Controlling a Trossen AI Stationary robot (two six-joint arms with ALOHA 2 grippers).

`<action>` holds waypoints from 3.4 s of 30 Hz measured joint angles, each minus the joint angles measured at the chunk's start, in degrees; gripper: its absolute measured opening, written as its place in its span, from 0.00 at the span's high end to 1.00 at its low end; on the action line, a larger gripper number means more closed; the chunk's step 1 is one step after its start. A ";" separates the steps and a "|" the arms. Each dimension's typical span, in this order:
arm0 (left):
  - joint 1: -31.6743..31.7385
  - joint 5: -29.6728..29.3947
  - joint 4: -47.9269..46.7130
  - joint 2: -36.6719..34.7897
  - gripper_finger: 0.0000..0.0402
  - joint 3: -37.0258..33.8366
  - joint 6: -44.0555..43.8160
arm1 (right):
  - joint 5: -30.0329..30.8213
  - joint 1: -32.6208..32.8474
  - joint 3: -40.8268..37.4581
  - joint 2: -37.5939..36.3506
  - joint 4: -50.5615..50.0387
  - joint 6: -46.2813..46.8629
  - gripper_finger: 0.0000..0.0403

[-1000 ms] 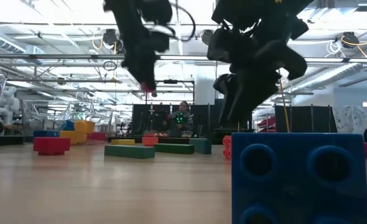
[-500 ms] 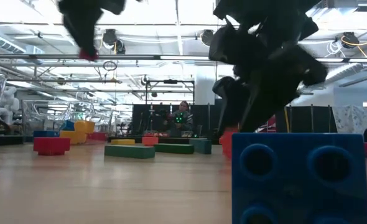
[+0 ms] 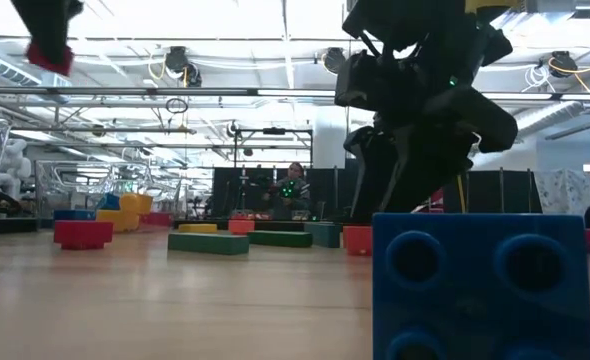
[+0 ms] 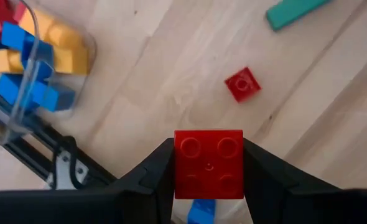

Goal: Sort blocks by size
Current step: Put the red four stud game piece into the bottom left transparent bin, then put the orange four stud game piece into the bottom left transparent bin

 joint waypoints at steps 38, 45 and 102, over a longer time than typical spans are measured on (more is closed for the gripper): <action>-16.76 14.84 11.20 0.02 0.27 -18.88 -12.51 | 1.27 -1.01 0.07 6.10 8.87 7.17 0.70; -16.76 12.88 9.99 0.02 0.20 -17.83 -11.64 | 1.33 -1.01 -0.07 6.21 12.12 7.13 0.69; -2.02 -27.62 64.51 10.03 0.54 -13.72 86.76 | -26.75 -6.25 0.02 6.10 50.57 18.21 0.68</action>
